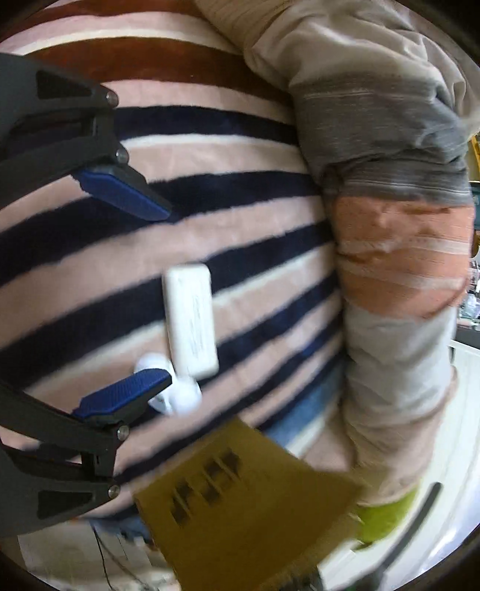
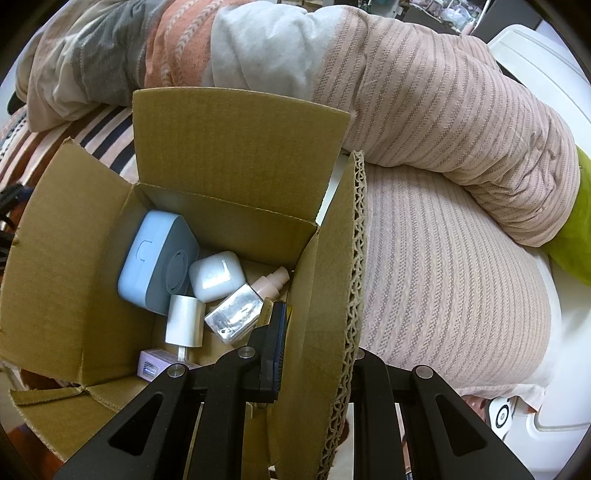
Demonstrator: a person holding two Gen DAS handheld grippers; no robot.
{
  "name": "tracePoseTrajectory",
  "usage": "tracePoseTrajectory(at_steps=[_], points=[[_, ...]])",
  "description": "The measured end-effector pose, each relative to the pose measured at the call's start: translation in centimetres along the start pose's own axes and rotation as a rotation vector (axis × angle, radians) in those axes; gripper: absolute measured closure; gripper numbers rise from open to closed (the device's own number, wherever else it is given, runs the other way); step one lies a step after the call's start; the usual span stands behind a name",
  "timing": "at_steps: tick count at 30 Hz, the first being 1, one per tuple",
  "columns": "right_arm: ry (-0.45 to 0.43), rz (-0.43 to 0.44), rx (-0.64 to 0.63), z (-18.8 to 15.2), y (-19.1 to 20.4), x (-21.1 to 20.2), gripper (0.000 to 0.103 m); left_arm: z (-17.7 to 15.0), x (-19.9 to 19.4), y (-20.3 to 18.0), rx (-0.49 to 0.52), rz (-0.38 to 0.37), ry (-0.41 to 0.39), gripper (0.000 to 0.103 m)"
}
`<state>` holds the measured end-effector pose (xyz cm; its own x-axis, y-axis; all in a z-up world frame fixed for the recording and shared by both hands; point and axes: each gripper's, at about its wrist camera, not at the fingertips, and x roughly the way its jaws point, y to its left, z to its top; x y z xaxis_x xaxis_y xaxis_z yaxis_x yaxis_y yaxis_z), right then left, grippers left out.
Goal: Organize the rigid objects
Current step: 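Grasp the white power bank lengthwise with the left tool, then carry the white power bank into the box and release it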
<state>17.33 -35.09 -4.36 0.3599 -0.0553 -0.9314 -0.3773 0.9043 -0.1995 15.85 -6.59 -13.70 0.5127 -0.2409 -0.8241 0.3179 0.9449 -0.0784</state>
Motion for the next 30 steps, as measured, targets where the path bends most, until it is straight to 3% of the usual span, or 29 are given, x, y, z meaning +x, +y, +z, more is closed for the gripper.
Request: tracePoseTrajectory(at_steps=[4, 12, 14, 15, 17, 19, 30], points=[[0.003, -0.003, -0.003, 0.0, 0.1, 0.0, 0.091, 0.4, 2.9, -0.3, 0.104, 0.063, 0.036, 0.023], [0.002, 0.002, 0.002, 0.0, -0.1, 0.1, 0.091, 2.4, 5.8, -2.6, 0.236, 0.072, 0.039, 0.023], [0.002, 0.001, 0.001, 0.0, -0.1, 0.1, 0.091, 2.8, 6.1, -2.8, 0.210, 0.052, 0.034, 0.029], [0.002, 0.002, 0.001, 0.0, -0.1, 0.1, 0.091, 2.9, 6.3, -2.8, 0.193, 0.014, 0.041, 0.046], [0.002, 0.003, 0.002, 0.0, -0.1, 0.1, 0.091, 3.3, 6.5, -3.1, 0.187, 0.008, 0.044, 0.054], [0.002, 0.002, 0.001, 0.0, -0.1, 0.1, 0.091, 3.2, 6.2, -3.4, 0.195, 0.001, 0.042, 0.071], [-0.001, 0.004, 0.001, 0.0, -0.2, 0.1, 0.091, 2.7, 1.3, -2.2, 0.154, 0.031, -0.033, 0.071]])
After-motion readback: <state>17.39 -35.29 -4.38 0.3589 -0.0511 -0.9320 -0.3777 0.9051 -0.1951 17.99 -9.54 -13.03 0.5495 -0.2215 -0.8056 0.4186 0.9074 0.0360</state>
